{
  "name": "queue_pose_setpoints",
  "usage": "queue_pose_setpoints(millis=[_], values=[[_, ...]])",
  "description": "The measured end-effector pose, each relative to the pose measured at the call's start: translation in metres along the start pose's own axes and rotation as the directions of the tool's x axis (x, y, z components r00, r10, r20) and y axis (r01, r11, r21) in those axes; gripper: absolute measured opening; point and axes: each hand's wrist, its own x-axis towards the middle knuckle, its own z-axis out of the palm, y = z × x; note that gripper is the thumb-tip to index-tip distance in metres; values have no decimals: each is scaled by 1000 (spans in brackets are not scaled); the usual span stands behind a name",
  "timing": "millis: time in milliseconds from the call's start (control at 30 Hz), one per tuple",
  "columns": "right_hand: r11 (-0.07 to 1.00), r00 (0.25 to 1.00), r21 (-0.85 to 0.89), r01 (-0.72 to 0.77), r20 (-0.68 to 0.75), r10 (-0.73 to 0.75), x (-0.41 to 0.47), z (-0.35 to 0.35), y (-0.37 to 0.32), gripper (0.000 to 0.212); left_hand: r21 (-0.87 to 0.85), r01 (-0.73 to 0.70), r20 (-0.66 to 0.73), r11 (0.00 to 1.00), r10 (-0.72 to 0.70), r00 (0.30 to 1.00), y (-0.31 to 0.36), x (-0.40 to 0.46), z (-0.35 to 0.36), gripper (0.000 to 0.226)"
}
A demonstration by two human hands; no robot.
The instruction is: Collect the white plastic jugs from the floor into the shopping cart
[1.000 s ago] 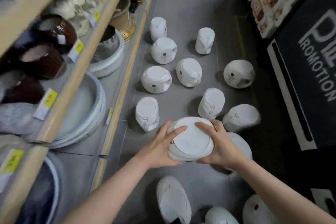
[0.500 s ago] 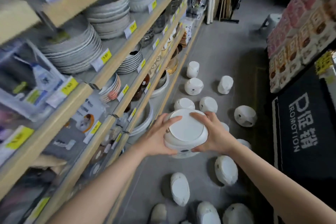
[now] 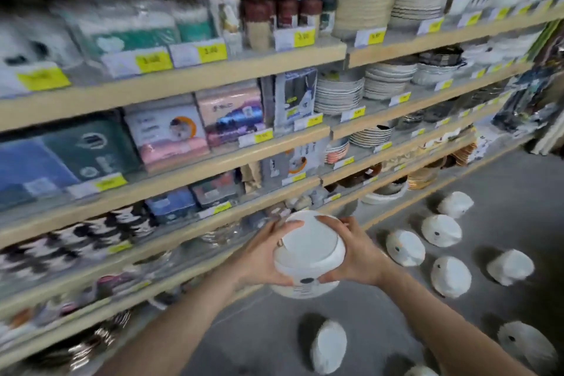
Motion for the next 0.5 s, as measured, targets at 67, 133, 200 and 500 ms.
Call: queue_pose_setpoints(millis=[67,133,200,500], values=[[998,996,-12,63,59,-62,10,15,-33,106,-5,51,-72,999,-51,996,-10,-41,-13,104],[990,985,-21,136,107,-133,20,34,-67,106,-20,114,-134,993,-116,984,-22,-85,-24,106],[978,967,-31,204,160,-197,26,57,-105,109,-44,192,-187,980,-197,962,-33,-133,-35,106],[878,809,21,478,378,-450,13,197,-316,106,-91,423,-391,902,-423,818,-79,-392,-84,108]])
